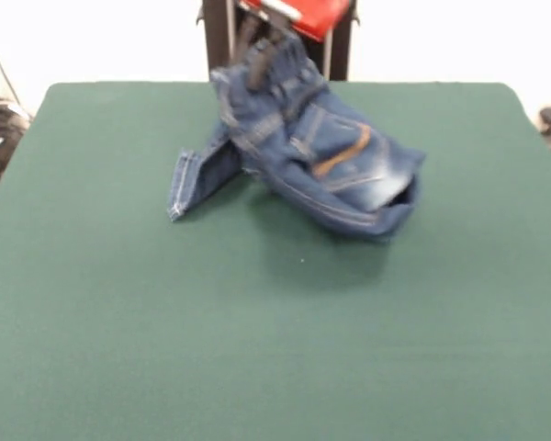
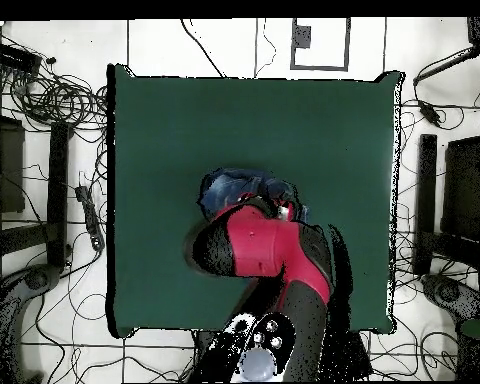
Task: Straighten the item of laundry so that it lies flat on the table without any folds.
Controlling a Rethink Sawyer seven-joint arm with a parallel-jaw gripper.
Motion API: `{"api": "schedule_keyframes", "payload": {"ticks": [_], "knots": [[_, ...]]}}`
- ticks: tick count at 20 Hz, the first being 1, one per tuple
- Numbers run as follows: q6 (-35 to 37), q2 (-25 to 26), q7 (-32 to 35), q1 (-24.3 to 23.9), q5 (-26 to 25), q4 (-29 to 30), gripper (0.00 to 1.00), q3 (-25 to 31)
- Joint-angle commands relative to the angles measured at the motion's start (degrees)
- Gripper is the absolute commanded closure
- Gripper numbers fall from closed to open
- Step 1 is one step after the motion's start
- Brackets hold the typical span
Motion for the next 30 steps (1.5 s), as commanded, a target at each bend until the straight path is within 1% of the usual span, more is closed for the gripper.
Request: {"api": "schedule_keyframes", "payload": {"ticks": [1, 2, 3, 4, 5, 9, 10, 11, 14, 15, 16, 17, 21, 26, 29, 30], "knots": [[12.3, -3.9, 4.1, 6.3, -4.4, -4.5, 1.00, -10.0], [13.1, -4.3, 4.3, 7.4, -4.9, -4.8, 1.00, -11.2], [15.1, -4.4, 5.1, 9.8, -5.8, -5.8, 1.00, -14.2], [16.3, -4.4, 5.7, 11.1, -6.2, -6.3, 1.00, -15.8], [18.7, -3.8, 7.2, 13.8, -6.9, -7.4, 1.00, -19.3], [27.5, -3.6, 8.2, 18.2, -6.6, -9.3, 1.00, -24.2], [28.9, -3.8, 7.8, 18.6, -6.5, -9.6, 1.00, -24.5], [31.8, -3.8, 7.6, 19.3, -6.0, -10.1, 1.00, -25.3], [36.2, -5.1, 5.9, 19.4, -4.8, -11.0, 1.00, -25.1], [38.9, -5.9, 5.6, 18.9, -3.4, -10.9, 1.00, -24.1], [40.3, -6.4, 5.5, 18.6, -2.7, -10.9, 1.00, -23.6], [43.3, -7.0, 5.2, 18.7, -2.1, -11.6, 1.00, -23.6], [51.2, -8.6, 4.3, 18.9, -1.6, -13.5, 1.00, -23.4], [56.6, -12.2, 2.7, 18.7, -1.9, -14.9, 1.00, -22.4], [59.6, -13.8, 0.8, 18.6, -3.3, -16.2, 1.00, -22.7], [60.1, -14.4, 0.9, 18.7, -3.6, -15.6, 1.00, -22.8]]}}
